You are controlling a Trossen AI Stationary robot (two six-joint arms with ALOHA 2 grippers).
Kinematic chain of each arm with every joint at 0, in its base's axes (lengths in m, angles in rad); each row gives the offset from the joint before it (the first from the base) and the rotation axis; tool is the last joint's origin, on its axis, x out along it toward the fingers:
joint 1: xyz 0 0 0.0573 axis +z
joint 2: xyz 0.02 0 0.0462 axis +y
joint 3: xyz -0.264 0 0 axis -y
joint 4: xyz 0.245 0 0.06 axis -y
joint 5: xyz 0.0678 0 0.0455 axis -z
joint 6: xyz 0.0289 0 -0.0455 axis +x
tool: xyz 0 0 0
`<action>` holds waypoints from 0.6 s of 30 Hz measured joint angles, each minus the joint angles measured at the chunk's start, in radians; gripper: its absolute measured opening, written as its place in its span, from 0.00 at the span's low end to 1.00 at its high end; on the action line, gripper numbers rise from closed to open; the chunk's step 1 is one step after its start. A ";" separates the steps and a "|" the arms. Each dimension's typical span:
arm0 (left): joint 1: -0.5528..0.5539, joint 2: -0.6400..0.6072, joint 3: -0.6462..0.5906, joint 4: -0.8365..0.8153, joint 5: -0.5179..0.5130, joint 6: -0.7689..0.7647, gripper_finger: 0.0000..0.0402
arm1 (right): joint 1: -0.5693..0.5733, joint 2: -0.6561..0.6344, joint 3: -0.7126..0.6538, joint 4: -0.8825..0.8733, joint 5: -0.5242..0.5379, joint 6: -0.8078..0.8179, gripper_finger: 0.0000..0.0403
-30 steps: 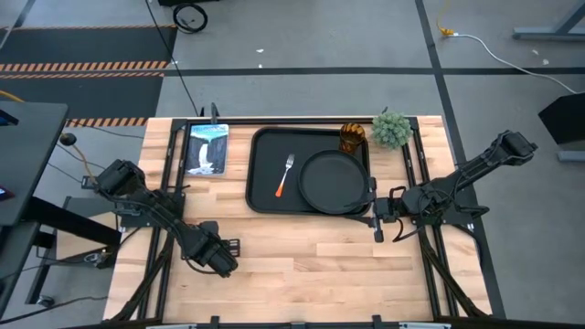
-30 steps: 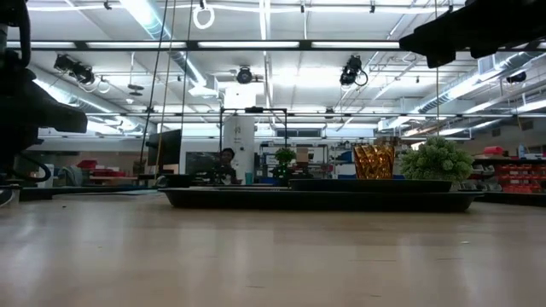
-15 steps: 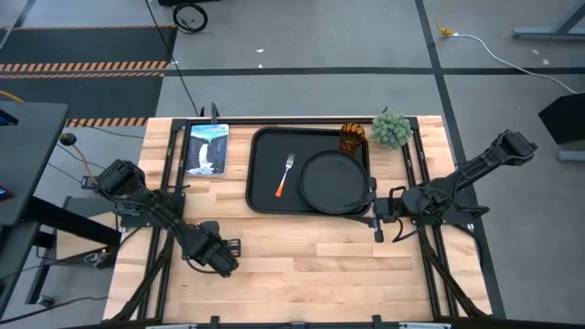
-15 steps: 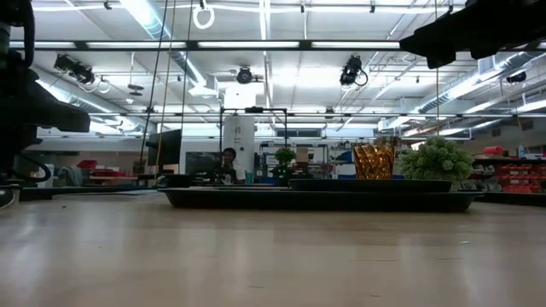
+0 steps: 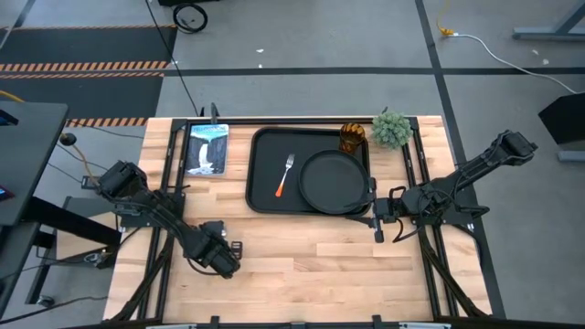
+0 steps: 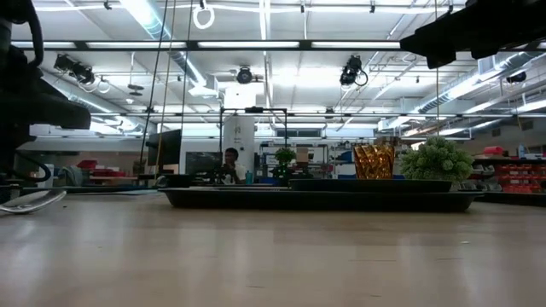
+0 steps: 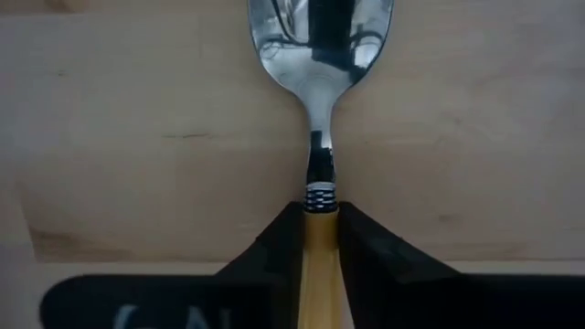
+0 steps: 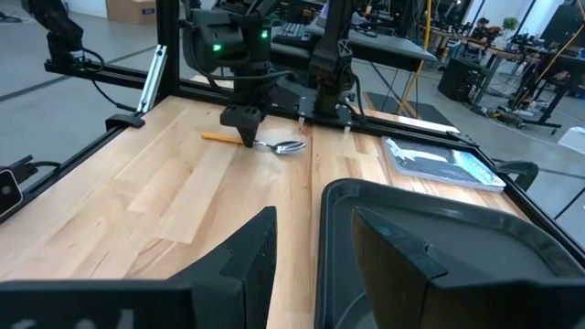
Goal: Pick and place plate/cup/fork/spoon on tray
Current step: Put the yellow spoon on the black tray to the left of the orange fork
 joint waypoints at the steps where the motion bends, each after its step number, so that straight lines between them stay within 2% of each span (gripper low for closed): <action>1: 0.000 0.003 0.013 -0.020 -0.004 0.010 0.15 | 0.000 0.000 0.000 0.000 0.000 -0.001 0.37; 12: 0.033 0.000 0.120 -0.150 -0.035 0.061 0.15 | 0.000 0.000 0.000 0.008 0.000 -0.032 0.37; 18: 0.151 -0.036 0.145 -0.170 -0.112 0.201 0.16 | -0.001 0.000 0.000 0.017 -0.007 -0.040 0.37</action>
